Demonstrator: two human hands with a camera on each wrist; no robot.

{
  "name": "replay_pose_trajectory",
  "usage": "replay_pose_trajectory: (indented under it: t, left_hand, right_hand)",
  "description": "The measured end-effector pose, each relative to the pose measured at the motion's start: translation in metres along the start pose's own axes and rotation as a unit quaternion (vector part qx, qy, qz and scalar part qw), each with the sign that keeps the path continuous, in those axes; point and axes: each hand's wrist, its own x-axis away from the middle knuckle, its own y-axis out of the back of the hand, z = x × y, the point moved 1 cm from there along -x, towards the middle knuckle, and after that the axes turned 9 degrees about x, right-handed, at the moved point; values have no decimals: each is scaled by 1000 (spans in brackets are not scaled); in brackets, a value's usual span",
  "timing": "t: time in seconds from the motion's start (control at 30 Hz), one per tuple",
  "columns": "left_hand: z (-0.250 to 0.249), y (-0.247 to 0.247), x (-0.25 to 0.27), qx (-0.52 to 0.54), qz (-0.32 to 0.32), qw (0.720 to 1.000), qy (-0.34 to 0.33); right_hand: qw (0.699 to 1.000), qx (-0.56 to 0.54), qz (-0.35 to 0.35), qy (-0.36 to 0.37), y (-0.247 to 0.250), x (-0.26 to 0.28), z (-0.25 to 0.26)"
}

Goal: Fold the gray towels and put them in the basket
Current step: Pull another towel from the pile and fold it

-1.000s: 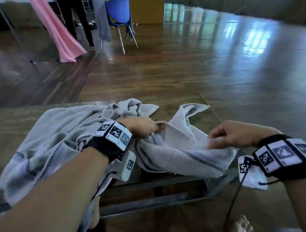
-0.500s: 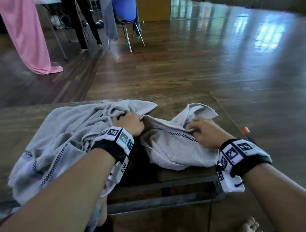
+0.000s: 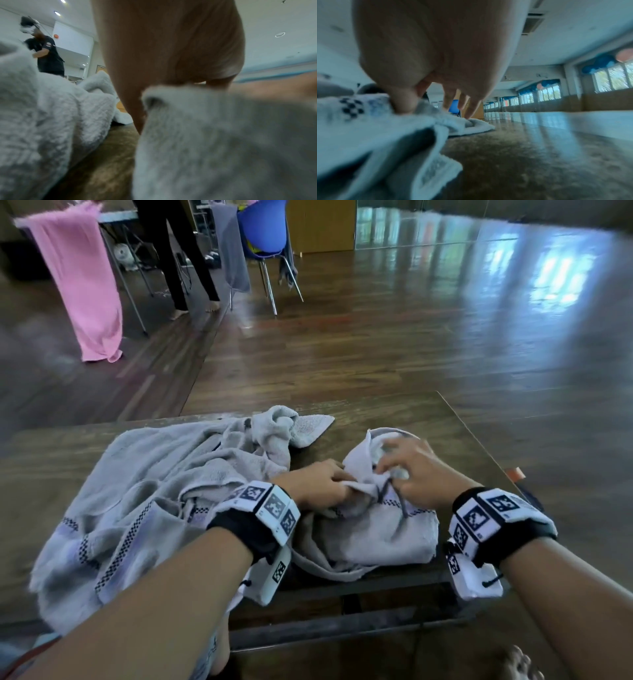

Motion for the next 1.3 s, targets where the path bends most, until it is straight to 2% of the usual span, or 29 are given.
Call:
replay_pose_trajectory:
  t: [0.07, 0.2, 0.33, 0.37, 0.4, 0.43, 0.47, 0.5, 0.53, 0.57, 0.6, 0.63, 0.67, 0.73, 0.83, 0.87, 0.93, 1.0, 1.07, 1.13, 1.2, 1.3]
  left_hand:
    - [-2, -4, -5, -61, 9, 998, -10]
    - [-6, -3, -11, -52, 3, 999, -16]
    - [-22, 7, -12, -62, 38, 997, 17]
    - [-30, 14, -13, -77, 34, 996, 11]
    - [-38, 21, -17, -95, 7, 995, -6]
    - [-49, 29, -21, -106, -46, 993, -37]
    - [-59, 38, -24, -94, -120, 985, -75]
    - [-69, 47, -27, -58, -210, 969, -118]
    - [-77, 60, -29, -30, -311, 936, -164]
    - [-83, 73, -28, -23, -403, 894, -195]
    - [-87, 86, -28, -34, -468, 858, -210]
    - [-87, 99, -27, -53, -507, 833, -214]
    - [-85, 110, -26, -67, -528, 820, -209]
    - [-77, 123, -26, -63, -539, 813, -210]
    - [-67, 117, -28, -57, -504, 843, -176]
    - [-64, 114, -29, -22, -483, 861, -159]
    - [-59, 107, -35, 145, -428, 882, -133]
    - [-54, 101, -42, 306, -380, 865, -118]
    - [-50, 95, -47, 367, -360, 850, -120]
    - [-48, 91, -52, 346, -376, 847, -146]
    - [-49, 93, -53, 270, -424, 843, -193]
    - [-55, 93, -47, 200, -466, 813, -286]
  right_hand:
    - [997, -2, 75, 24, -5, 0, 4]
    - [994, 38, 101, 3, 7, -7, 6]
    - [973, 57, 221, 20, 29, -15, 2]
    - [971, 64, 230, 26, 37, -20, -3]
    - [976, 62, 208, 31, 45, -26, -9]
    - [987, 52, 147, 31, 53, -34, -15]
    - [998, 30, 45, 21, 62, -43, -20]
    - [996, -4, -84, 3, 72, -51, -26]
    - [975, -43, -216, -19, 81, -58, -31]
    - [940, -71, -331, -43, 91, -63, -35]
    - [905, -76, -414, -65, 100, -65, -40]
    - [879, -63, -465, -86, 110, -66, -45]
    - [863, -47, -492, -102, 117, -65, -51]
    - [854, -22, -508, -112, 127, -62, -59]
    - [860, -15, -499, -107, 124, -56, -57]
    - [861, -22, -495, -113, 122, -55, -54]
    - [863, -51, -487, -125, 120, -52, -53]
    - [868, -79, -471, -138, 117, -52, -56]
    - [872, -91, -454, -159, 115, -52, -60]
    - [873, -99, -449, -163, 115, -51, -65]
    - [862, -115, -470, -148, 118, -48, -67]
    - [837, -111, -527, -96, 128, -45, -70]
